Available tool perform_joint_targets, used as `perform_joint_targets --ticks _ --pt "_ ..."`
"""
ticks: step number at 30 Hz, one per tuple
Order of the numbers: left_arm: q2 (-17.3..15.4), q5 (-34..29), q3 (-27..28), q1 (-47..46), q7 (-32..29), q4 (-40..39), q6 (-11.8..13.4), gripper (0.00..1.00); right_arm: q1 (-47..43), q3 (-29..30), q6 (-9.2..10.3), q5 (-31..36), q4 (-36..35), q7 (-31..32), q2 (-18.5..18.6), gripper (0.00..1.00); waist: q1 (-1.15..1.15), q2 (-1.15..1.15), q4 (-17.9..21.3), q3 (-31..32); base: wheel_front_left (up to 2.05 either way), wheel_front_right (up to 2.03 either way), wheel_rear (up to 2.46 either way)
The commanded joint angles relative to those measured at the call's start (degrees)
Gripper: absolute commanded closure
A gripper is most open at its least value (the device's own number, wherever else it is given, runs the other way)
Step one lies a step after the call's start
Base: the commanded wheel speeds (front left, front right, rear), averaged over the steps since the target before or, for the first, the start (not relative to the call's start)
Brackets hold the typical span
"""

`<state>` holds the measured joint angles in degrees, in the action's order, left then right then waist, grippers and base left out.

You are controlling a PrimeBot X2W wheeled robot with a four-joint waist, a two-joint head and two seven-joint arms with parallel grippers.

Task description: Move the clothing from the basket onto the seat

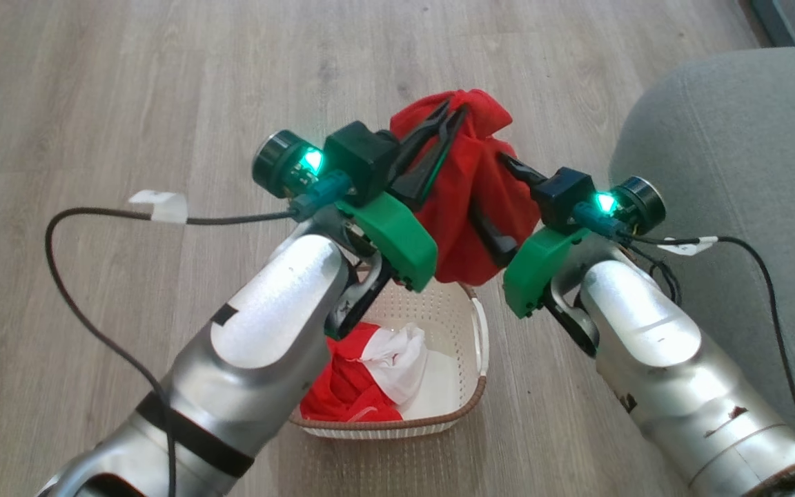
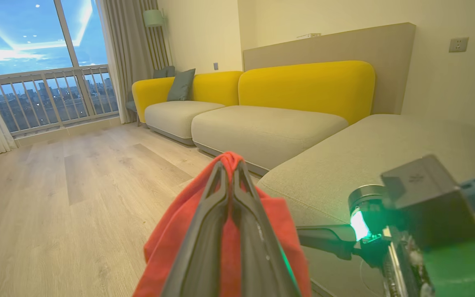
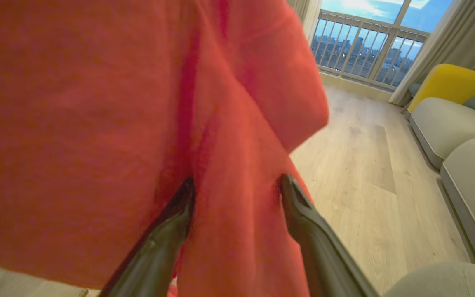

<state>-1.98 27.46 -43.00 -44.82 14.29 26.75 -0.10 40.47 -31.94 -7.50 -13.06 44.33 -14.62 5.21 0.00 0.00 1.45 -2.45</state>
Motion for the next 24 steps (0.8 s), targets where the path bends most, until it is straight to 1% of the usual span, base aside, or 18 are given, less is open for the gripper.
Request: perform_joint_targets --ticks 1,2,3,4,5,8,13,14,15,20,24 --pt "-0.9 0.7 1.1 -2.3 0.7 -2.4 0.6 1.00 1.9 0.0 0.01 0.4 -0.2 -0.4 -1.6 0.00 0.00 0.00 -0.5 0.2 0.00 0.00 0.00" --pt "-0.9 1.0 0.6 -2.3 0.7 -2.6 0.7 1.00 2.0 -0.1 0.01 0.4 1.0 -0.4 -1.8 0.00 0.00 0.00 -0.8 0.3 0.00 0.00 0.00" --pt "-0.9 1.3 0.2 -2.3 0.7 -2.8 0.9 1.00 2.2 -0.4 0.01 0.1 2.1 -0.4 -2.0 0.27 0.00 0.00 -1.0 0.3 0.00 0.00 0.00" --pt "-0.9 1.6 -0.3 -2.3 0.7 -2.9 1.0 1.00 2.4 -0.8 0.01 -0.3 2.9 -0.4 -2.1 0.80 0.00 0.00 -1.2 0.3 0.00 0.00 0.00" --pt "-0.9 1.9 -0.7 -2.3 0.7 -3.0 1.1 1.00 2.6 -0.8 0.01 -1.1 3.7 -0.4 -2.2 1.00 0.00 0.00 -1.5 0.3 0.00 0.00 0.00" --pt "-0.9 2.7 -1.6 -2.5 0.7 -2.9 1.4 1.00 3.3 -0.8 0.01 -2.8 4.0 -0.4 -2.3 1.00 0.00 0.00 -2.0 0.0 0.00 0.00 0.00" --pt "-0.9 1.9 -1.1 -2.8 0.7 -2.4 2.1 1.00 3.3 0.9 0.01 -4.3 1.6 -0.4 -2.3 1.00 0.00 0.00 -1.6 -1.2 0.00 0.00 0.00" --pt "-0.9 1.9 -0.7 -2.6 0.7 -2.4 2.0 0.44 3.1 1.5 0.01 -4.4 1.0 -0.4 -2.3 1.00 0.00 0.00 -1.3 -1.4 0.00 0.00 0.00" --pt "-0.9 1.7 -0.2 -2.4 0.7 -2.4 1.8 0.00 3.0 2.2 0.01 -4.5 0.3 -0.4 -2.3 1.00 0.00 0.00 -1.0 -1.6 0.00 0.00 0.00" --pt "-1.3 0.6 2.2 -0.6 0.7 -1.2 0.3 0.00 1.7 5.8 0.01 -4.8 -3.2 -0.4 -1.5 1.00 0.00 0.00 1.4 -2.6 0.00 0.00 0.00" --pt "-2.3 -1.2 4.4 0.9 0.7 -0.1 -0.8 0.00 0.6 8.1 0.01 -5.1 -5.4 -0.4 -0.6 1.00 0.00 0.00 4.6 -3.5 0.00 0.00 0.00"
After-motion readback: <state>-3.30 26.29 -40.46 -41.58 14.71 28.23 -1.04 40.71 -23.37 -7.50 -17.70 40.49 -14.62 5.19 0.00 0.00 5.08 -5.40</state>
